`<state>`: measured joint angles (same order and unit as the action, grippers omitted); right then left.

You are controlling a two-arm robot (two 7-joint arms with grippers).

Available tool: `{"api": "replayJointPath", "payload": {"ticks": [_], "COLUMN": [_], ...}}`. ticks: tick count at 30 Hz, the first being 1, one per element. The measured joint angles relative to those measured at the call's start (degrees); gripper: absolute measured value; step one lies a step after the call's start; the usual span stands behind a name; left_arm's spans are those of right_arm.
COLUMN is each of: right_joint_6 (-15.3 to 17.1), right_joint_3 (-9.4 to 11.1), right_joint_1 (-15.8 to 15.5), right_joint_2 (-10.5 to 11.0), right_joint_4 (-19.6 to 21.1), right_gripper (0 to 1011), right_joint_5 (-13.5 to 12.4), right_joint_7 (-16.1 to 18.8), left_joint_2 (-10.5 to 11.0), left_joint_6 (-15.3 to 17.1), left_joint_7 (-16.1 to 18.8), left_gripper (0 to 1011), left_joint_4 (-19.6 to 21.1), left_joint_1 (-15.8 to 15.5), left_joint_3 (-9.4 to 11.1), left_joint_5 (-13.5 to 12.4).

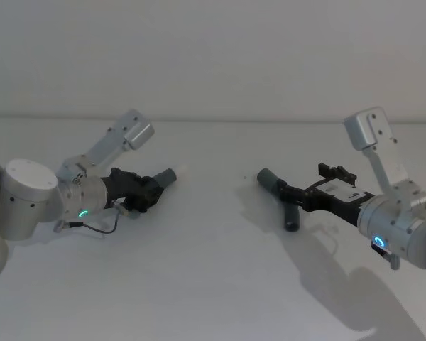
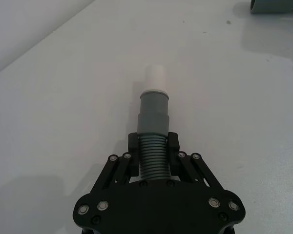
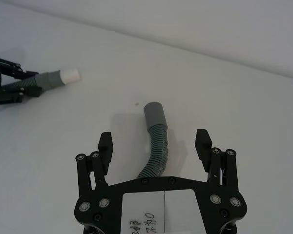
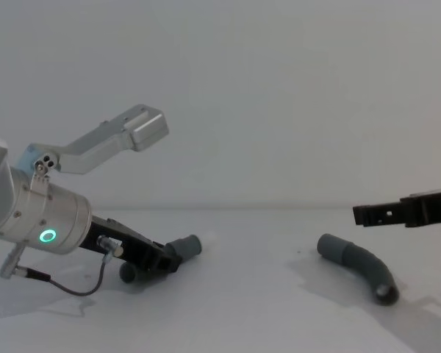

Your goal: Use both hands to pick up one end of the pipe from the table, align the ends, and insert them.

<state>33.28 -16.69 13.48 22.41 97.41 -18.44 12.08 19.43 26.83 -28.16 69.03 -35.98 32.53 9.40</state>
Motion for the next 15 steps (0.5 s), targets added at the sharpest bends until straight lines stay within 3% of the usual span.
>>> {"api": "replayJointPath", "payload": {"ticks": [15], "right_joint_6": [1.9], "right_joint_3": [-2.2], "right_joint_1": [3.1], "right_joint_2": [-1.0], "right_joint_4": [-4.4], "right_gripper": [1001], "right_joint_5": [2.2], "right_joint_7": [0.1], "left_joint_2": [0.0], "left_joint_6": [0.0], "left_joint_7": [0.0], "left_gripper": [329], "left_joint_4": [0.0], "left_joint_1": [0.0], "left_joint_3": [0.0], "left_joint_5": [0.0]}}
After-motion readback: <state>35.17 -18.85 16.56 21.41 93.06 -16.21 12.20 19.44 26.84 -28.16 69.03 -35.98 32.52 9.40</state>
